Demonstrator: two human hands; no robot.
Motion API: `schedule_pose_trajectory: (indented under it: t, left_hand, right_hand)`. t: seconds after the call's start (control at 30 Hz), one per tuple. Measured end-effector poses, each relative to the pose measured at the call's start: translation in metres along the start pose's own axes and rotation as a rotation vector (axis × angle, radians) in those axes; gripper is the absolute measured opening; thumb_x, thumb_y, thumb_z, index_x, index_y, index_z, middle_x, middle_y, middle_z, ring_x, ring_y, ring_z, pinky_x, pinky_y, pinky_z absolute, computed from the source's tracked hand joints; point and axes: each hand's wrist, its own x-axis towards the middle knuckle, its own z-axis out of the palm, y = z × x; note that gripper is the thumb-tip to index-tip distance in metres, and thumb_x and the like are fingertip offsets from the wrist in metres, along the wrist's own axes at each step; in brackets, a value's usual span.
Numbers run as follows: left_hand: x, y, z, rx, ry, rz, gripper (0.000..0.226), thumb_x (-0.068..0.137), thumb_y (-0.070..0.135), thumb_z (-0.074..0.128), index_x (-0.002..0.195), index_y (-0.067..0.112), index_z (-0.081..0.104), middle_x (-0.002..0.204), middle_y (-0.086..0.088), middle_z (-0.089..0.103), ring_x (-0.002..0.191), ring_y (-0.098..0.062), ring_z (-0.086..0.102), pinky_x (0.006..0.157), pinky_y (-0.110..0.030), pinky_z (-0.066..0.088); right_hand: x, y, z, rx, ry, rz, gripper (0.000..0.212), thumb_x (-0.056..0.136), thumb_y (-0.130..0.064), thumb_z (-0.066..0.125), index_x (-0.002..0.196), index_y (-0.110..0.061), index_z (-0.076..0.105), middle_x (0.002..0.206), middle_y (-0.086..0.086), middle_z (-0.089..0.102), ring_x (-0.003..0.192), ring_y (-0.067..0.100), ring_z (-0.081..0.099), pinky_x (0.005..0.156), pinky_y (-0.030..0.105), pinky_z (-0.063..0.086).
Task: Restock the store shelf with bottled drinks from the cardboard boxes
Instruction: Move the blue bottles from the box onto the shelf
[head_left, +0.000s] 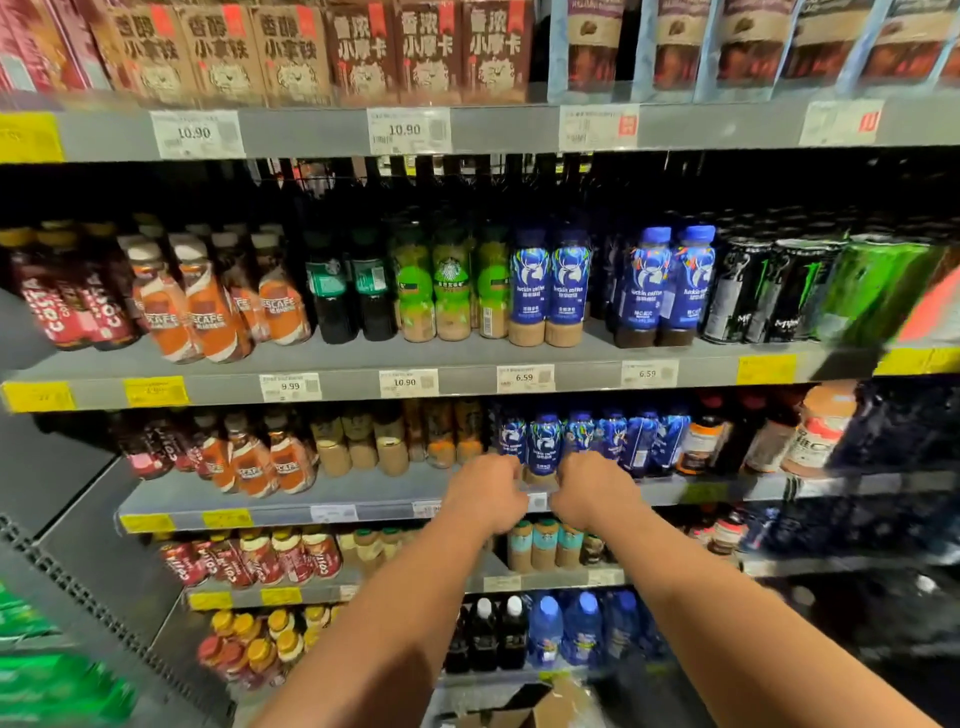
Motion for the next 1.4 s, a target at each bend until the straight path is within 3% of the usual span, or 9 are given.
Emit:
schedule_pose_trajectory:
  t: [0.3,0.43,0.57,0.63,0.77,0.9,1.07,1.27,1.4]
  left_hand:
    - [-0.023,-0.002,0.065,-0.058,-0.18,-0.156,0.022,0.087,0.021,0.051,0.107,0.017,0.061,0.11,-0.01,0.064,0.101,-0.03,0.059,0.077,-0.033,0.045]
    - [-0.046,-0.009,0.122,-0.103,-0.309,-0.221,0.024,0.089,0.02,0.053,0.11,0.012,0.06,0.109,-0.013,0.065,0.105,-0.031,0.059,0.085,-0.034,0.046]
    - [-0.068,-0.014,0.176,-0.181,-0.347,-0.365,0.031,0.09,0.021,0.053,0.119,0.013,0.061,0.123,-0.011,0.061,0.113,-0.027,0.056,0.091,-0.029,0.047]
    - [-0.077,-0.018,0.201,-0.211,-0.417,-0.349,0.033,0.094,0.018,0.049,0.124,0.007,0.057,0.127,-0.015,0.057,0.118,-0.029,0.053,0.085,-0.027,0.043]
    - [-0.082,-0.038,0.244,-0.212,-0.478,-0.373,0.022,0.093,0.02,0.048,0.109,0.013,0.061,0.106,-0.006,0.063,0.104,-0.027,0.058,0.071,-0.023,0.045]
    - [-0.081,-0.073,0.292,-0.195,-0.563,-0.377,0.027,0.09,0.023,0.052,0.116,0.02,0.06,0.119,-0.009,0.063,0.108,-0.029,0.058,0.091,-0.033,0.049]
    - [-0.095,-0.112,0.369,-0.309,-0.692,-0.379,0.028,0.089,0.022,0.054,0.114,0.015,0.063,0.118,-0.012,0.062,0.109,-0.029,0.057,0.092,-0.035,0.048]
    - [-0.117,-0.154,0.464,-0.356,-0.727,-0.438,0.031,0.084,0.019,0.058,0.114,0.015,0.061,0.112,-0.009,0.064,0.105,-0.027,0.059,0.092,-0.034,0.047]
    - [-0.129,-0.178,0.527,-0.414,-0.739,-0.58,0.031,0.083,0.02,0.06,0.115,0.019,0.06,0.109,-0.005,0.065,0.101,-0.025,0.06,0.084,-0.029,0.046]
  right_hand:
    - [-0.005,0.026,0.07,0.027,-0.225,-0.056,0.037,0.086,-0.033,0.053,0.114,-0.009,0.058,0.117,0.014,0.061,0.108,0.033,0.059,0.081,0.035,0.048]
    - [-0.017,0.045,0.125,0.035,-0.366,-0.121,0.039,0.086,-0.024,0.052,0.12,-0.005,0.056,0.125,0.021,0.056,0.115,0.036,0.055,0.089,0.039,0.047]
    - [-0.039,0.063,0.176,0.036,-0.483,-0.111,0.035,0.087,-0.022,0.052,0.118,-0.007,0.059,0.121,0.018,0.061,0.112,0.034,0.058,0.083,0.034,0.047]
    - [-0.049,0.069,0.197,0.021,-0.553,-0.101,0.038,0.088,-0.023,0.052,0.121,-0.007,0.058,0.124,0.018,0.06,0.115,0.033,0.057,0.089,0.036,0.047]
    - [-0.056,0.074,0.239,0.001,-0.642,-0.064,0.039,0.091,-0.024,0.047,0.121,-0.003,0.058,0.125,0.018,0.059,0.118,0.033,0.055,0.103,0.039,0.039]
    - [-0.063,0.082,0.29,0.08,-0.71,0.088,0.037,0.087,-0.026,0.051,0.116,-0.006,0.06,0.12,0.017,0.061,0.113,0.035,0.057,0.09,0.035,0.047]
    - [-0.08,0.085,0.369,0.119,-0.788,0.237,0.029,0.084,-0.021,0.052,0.109,-0.011,0.062,0.111,0.011,0.062,0.094,0.027,0.059,0.074,0.028,0.046]
    - [-0.097,0.082,0.471,0.057,-0.864,0.24,0.036,0.092,-0.022,0.049,0.125,-0.008,0.053,0.125,0.017,0.054,0.115,0.033,0.053,0.091,0.033,0.045]
    - [-0.093,0.088,0.531,0.057,-0.922,0.232,0.027,0.087,-0.021,0.055,0.11,-0.01,0.062,0.112,0.015,0.062,0.103,0.031,0.06,0.072,0.026,0.041]
